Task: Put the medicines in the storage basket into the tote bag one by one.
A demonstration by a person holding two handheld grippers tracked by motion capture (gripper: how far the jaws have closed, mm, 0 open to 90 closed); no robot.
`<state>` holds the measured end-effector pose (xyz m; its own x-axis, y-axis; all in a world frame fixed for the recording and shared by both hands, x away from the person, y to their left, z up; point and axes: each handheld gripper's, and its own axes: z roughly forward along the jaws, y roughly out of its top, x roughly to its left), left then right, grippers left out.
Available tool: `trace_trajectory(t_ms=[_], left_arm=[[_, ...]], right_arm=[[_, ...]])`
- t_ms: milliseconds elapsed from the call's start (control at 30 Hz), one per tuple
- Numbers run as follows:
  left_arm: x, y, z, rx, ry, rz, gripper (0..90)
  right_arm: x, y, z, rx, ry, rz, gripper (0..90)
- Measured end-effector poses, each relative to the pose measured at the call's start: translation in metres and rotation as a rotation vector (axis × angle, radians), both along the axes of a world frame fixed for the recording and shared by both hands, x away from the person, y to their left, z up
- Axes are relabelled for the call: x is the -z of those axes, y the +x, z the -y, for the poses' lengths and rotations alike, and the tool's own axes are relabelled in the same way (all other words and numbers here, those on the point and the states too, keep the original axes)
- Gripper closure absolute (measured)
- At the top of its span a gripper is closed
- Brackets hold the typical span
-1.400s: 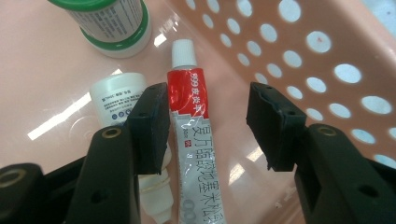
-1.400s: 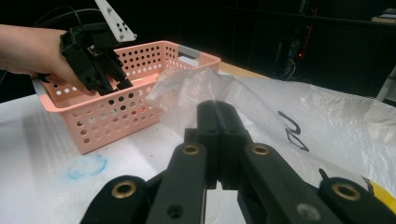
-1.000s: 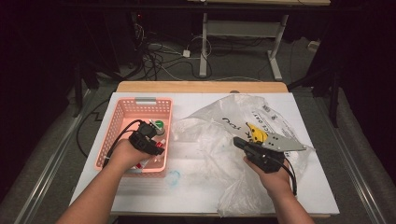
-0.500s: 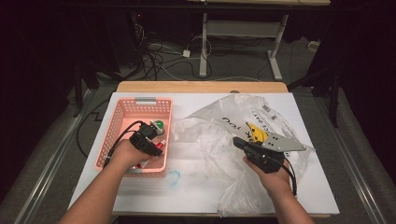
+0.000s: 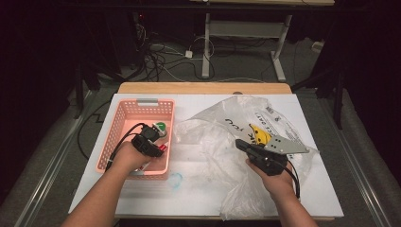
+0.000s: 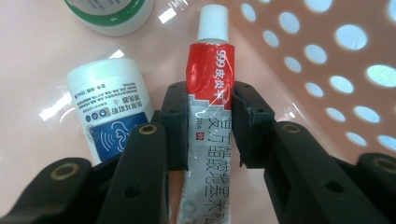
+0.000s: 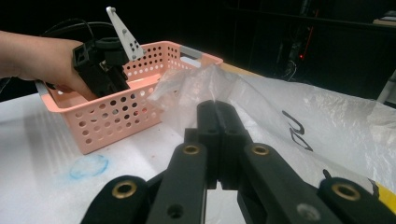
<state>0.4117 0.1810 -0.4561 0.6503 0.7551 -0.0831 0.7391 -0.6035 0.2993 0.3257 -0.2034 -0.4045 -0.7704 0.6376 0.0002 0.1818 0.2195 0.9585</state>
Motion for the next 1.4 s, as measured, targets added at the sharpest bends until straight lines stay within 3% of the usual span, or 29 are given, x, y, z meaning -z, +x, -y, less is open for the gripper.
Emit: trace_trajectory(t_ms=[333,667,900,1033,1300,1400], left_arm=[[-0.003,0.000,0.000,-0.012,-0.006,-0.002,67.6],[-0.015,-0.005,-0.003,-0.026,-0.039,0.067,67.8],[-0.024,-0.011,-0.005,-0.033,-0.067,0.134,68.1],[-0.032,-0.019,-0.005,-0.015,-0.093,0.200,68.0],[-0.040,-0.028,-0.011,-0.025,-0.146,0.249,68.1],[-0.043,-0.033,-0.014,-0.040,-0.176,0.288,68.1]], right_arm=[[-0.002,0.000,0.003,0.007,0.011,0.015,90.0],[-0.003,0.000,0.005,0.009,0.012,0.020,90.0],[-0.004,-0.001,0.005,0.020,0.022,0.020,90.0],[-0.004,-0.001,0.006,0.016,0.020,0.022,90.0],[-0.005,-0.001,0.005,0.016,0.022,0.028,90.0],[-0.005,-0.001,0.006,0.018,0.023,0.026,90.0]])
